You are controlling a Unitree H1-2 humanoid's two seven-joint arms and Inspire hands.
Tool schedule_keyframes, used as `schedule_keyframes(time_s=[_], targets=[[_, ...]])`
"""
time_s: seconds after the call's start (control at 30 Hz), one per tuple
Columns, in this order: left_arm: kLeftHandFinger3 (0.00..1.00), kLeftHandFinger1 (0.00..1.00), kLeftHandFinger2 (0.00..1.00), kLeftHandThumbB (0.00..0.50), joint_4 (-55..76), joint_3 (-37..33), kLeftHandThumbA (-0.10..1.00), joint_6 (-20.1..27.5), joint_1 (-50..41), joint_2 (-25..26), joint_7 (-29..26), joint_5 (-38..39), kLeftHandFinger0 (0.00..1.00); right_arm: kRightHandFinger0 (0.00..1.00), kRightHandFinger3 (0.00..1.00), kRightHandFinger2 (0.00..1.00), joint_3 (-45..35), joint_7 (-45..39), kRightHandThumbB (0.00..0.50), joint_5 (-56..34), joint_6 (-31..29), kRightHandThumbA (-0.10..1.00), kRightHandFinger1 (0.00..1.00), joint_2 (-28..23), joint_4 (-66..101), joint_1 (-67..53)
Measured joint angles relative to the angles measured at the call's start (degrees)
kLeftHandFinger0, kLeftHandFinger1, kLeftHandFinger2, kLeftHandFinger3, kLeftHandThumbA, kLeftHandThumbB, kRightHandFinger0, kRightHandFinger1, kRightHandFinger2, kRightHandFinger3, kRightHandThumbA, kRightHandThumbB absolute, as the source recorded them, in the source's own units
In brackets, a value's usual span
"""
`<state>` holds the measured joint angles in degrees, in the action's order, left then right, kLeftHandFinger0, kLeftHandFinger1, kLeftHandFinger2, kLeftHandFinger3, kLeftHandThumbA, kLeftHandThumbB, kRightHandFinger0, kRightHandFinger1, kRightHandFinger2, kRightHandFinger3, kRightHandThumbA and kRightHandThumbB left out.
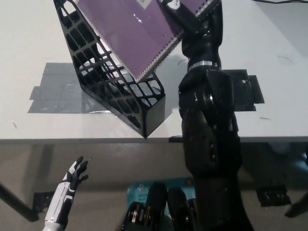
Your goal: A person hands a notebook to the robot and the robot grabs it with its right hand and places it in the magazine stand kept in the centre of the desk infront of it.
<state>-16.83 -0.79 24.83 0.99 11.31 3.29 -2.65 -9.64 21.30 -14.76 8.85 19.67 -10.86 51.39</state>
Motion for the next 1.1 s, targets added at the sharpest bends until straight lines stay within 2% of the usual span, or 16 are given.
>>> schedule_keyframes(time_s=[0.2, 0.4, 0.47, 0.5, 0.53, 0.57, 0.6, 0.63, 0.67, 0.73, 0.77, 0.83, 0.97, 1.07, 1.1], targets=[[1.00, 1.00, 1.00, 0.500, 0.0, 0.0, 1.00, 0.0, 0.4, 0.0, 0.1, 0.0, 0.93, 0.00, 0.00, 0.00, 3.1, 0.2, 0.012, 0.4, -2.2, 0.94, 0.00, 0.0, -3.5, -0.1], [1.00, 1.00, 1.00, 0.500, 0.0, 0.0, 1.00, 0.0, 1.2, 0.0, 0.2, 0.0, 0.93, 0.00, 0.00, 0.00, 5.9, 0.5, 0.030, 1.6, -4.3, 0.98, 0.00, 0.1, -4.9, -0.2], [1.00, 1.00, 1.00, 0.500, 0.0, 0.0, 1.00, 0.0, 1.4, 0.1, 0.2, 0.0, 0.93, 0.00, 0.02, 0.00, 6.6, 0.7, 0.050, 3.0, -4.6, 1.00, 0.00, 0.0, -5.2, -0.2], [1.00, 1.00, 1.00, 0.500, 0.0, 0.0, 1.00, 0.0, 1.4, 0.1, 0.2, 0.0, 0.93, 0.18, 0.28, 0.27, 6.8, 0.7, 0.140, 3.5, -4.6, 1.00, 0.22, 0.0, -5.3, -0.2], [1.00, 1.00, 1.00, 0.500, 0.0, 0.0, 1.00, 0.0, 1.4, 0.1, 0.2, 0.0, 0.93, 0.22, 0.32, 0.26, 7.0, 0.8, 0.140, 4.0, -4.6, 1.00, 0.22, 0.0, -5.4, -0.3], [1.00, 1.00, 1.00, 0.500, 0.0, 0.0, 1.00, 0.0, 1.5, 0.1, 0.2, 0.0, 0.93, 0.37, 0.53, 0.46, 7.4, 0.8, 0.185, 4.5, -4.5, 1.00, 0.41, -0.2, -5.4, -0.3], [1.00, 1.00, 1.00, 0.500, 0.0, 0.0, 1.00, 0.0, 1.6, 0.1, 0.2, 0.0, 0.92, 0.66, 0.95, 0.85, 8.4, 0.8, 0.253, 5.6, -4.4, 1.00, 0.70, -0.7, -5.4, -0.4], [1.00, 1.00, 1.00, 0.500, 0.0, 0.0, 1.00, 0.0, 1.7, 0.2, 0.2, 0.0, 0.92, 0.66, 0.95, 0.85, 9.4, 0.7, 0.253, 6.7, -4.2, 1.00, 0.70, -1.4, -5.3, -0.4], [1.00, 1.00, 1.00, 0.500, 0.0, 0.0, 1.00, 0.0, 1.8, 0.2, 0.2, 0.0, 0.92, 1.00, 1.00, 1.00, 9.9, 0.6, 0.333, 7.1, -4.2, 1.00, 1.00, -1.8, -5.3, -0.4], [1.00, 1.00, 1.00, 0.500, 0.0, 0.1, 1.00, 0.0, 2.0, 0.2, 0.2, 0.0, 0.92, 1.00, 1.00, 1.00, 11.9, -0.4, 0.352, 8.6, -3.8, 1.00, 1.00, -3.3, -5.0, -0.4], [1.00, 1.00, 1.00, 0.500, 0.0, 0.1, 1.00, 0.0, 2.0, 0.2, 0.2, 0.0, 0.92, 1.00, 1.00, 1.00, 12.4, -0.7, 0.379, 9.0, -3.7, 0.97, 1.00, -3.8, -4.8, -0.4], [1.00, 1.00, 1.00, 0.500, 0.0, 0.1, 1.00, 0.0, 2.0, 0.2, 0.2, 0.0, 0.93, 1.00, 1.00, 1.00, 13.8, -1.5, 0.385, 10.0, -3.4, 0.96, 1.00, -5.2, -4.5, -0.4], [1.00, 1.00, 1.00, 0.500, 0.0, 0.1, 1.00, 0.0, 2.1, 0.2, 0.2, 0.0, 0.93, 1.00, 1.00, 1.00, 15.0, -2.7, 0.432, 11.3, -2.9, 1.00, 1.00, -6.8, -4.0, -0.3], [1.00, 1.00, 1.00, 0.500, 0.0, 0.1, 1.00, 0.0, 2.3, 0.2, 0.2, 0.0, 0.94, 1.00, 1.00, 1.00, 15.4, -3.2, 0.417, 11.9, -2.7, 1.00, 1.00, -6.9, -3.1, -0.2], [1.00, 1.00, 1.00, 0.500, 0.0, 0.1, 1.00, 0.0, 2.4, 0.2, 0.2, 0.0, 0.93, 1.00, 1.00, 1.00, 15.6, -3.5, 0.391, 12.2, -2.5, 1.00, 1.00, -7.0, -2.5, -0.2]])
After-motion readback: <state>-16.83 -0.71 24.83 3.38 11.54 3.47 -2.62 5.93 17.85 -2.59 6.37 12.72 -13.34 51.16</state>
